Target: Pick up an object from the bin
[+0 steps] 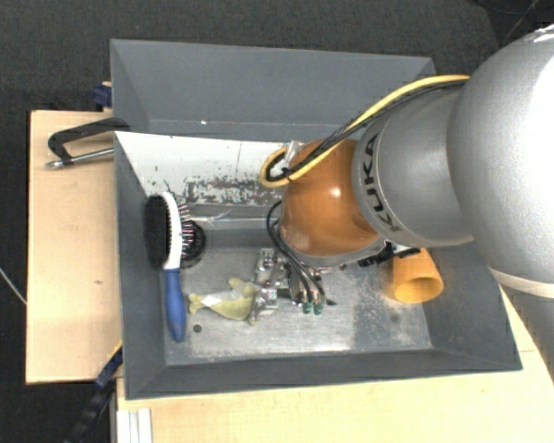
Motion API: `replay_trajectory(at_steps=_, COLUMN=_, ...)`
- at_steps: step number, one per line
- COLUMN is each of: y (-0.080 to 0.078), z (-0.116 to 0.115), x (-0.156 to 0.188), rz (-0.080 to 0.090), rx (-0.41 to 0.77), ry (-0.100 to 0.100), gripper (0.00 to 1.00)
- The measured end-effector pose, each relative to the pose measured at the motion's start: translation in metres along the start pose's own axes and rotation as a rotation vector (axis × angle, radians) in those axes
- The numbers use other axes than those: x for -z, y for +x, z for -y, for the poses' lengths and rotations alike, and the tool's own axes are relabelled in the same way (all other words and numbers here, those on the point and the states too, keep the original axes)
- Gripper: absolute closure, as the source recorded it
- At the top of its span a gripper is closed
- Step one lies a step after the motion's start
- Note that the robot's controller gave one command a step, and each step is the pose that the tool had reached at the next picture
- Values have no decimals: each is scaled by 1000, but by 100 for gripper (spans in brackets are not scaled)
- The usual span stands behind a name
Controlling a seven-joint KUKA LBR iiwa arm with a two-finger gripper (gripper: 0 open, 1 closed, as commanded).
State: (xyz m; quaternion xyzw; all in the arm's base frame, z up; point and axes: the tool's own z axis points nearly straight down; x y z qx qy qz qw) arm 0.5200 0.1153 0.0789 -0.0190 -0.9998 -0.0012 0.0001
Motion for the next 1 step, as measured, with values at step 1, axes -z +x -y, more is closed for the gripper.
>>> replay_trajectory(at_steps=1, y=-16, z=0, x=148, rz=15, rx=31, ry=-2, gripper=100)
